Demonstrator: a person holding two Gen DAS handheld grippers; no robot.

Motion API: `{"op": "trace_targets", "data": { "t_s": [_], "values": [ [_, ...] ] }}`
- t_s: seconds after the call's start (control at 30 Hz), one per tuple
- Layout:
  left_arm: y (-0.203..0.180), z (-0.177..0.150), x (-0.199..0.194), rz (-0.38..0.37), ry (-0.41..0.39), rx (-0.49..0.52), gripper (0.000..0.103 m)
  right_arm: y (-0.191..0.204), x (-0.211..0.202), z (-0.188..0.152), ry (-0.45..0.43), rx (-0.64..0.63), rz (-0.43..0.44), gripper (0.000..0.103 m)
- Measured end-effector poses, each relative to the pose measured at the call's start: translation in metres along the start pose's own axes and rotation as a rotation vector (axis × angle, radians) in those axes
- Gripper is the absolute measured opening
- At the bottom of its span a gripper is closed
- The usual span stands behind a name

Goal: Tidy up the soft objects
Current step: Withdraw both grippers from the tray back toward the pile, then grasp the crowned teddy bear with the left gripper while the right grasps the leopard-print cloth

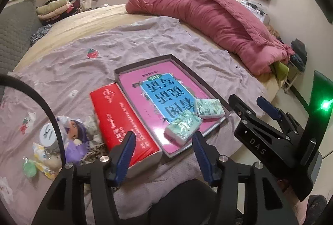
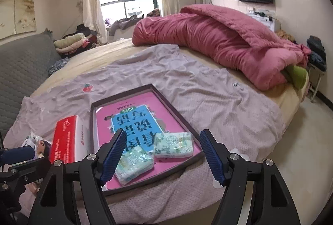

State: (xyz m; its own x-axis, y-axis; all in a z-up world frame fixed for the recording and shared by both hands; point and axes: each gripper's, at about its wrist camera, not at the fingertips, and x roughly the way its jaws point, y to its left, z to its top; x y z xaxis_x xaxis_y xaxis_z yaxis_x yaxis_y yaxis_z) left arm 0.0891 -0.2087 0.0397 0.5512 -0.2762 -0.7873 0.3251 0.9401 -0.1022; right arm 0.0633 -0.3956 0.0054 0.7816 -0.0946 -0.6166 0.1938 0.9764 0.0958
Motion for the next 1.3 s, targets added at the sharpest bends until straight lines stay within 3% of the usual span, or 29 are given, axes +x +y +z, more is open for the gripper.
{"op": "trace_targets", "data": {
  "t_s": [0.53, 0.87, 1.07, 1.3],
  "values": [
    [0.052, -0.014, -0.049, 0.061, -0.078, -0.097, 0.060, 0.062, -0.051, 0.015, -0.080, -0.116, 0.098, 0.075],
    [0.121, -0.029, -0.091, 0.142, -0.120, -0.213, 0.061, 0.114, -0.086, 0.014, -0.129, -0.195, 0.222, 0.075],
    [0.163, -0.037, -0.113, 0.201, -0.147, -0.271, 0.061, 0.141, -0.095, 0.006, -0.117, -0.249, 0.287, 0.075],
    [0.200, -0.059, -0.116, 0.229, -0.125, -0.340, 0.061, 0.165, -0.093, -0.010, -0.059, -0.289, 0.348, 0.075]
  ]
}}
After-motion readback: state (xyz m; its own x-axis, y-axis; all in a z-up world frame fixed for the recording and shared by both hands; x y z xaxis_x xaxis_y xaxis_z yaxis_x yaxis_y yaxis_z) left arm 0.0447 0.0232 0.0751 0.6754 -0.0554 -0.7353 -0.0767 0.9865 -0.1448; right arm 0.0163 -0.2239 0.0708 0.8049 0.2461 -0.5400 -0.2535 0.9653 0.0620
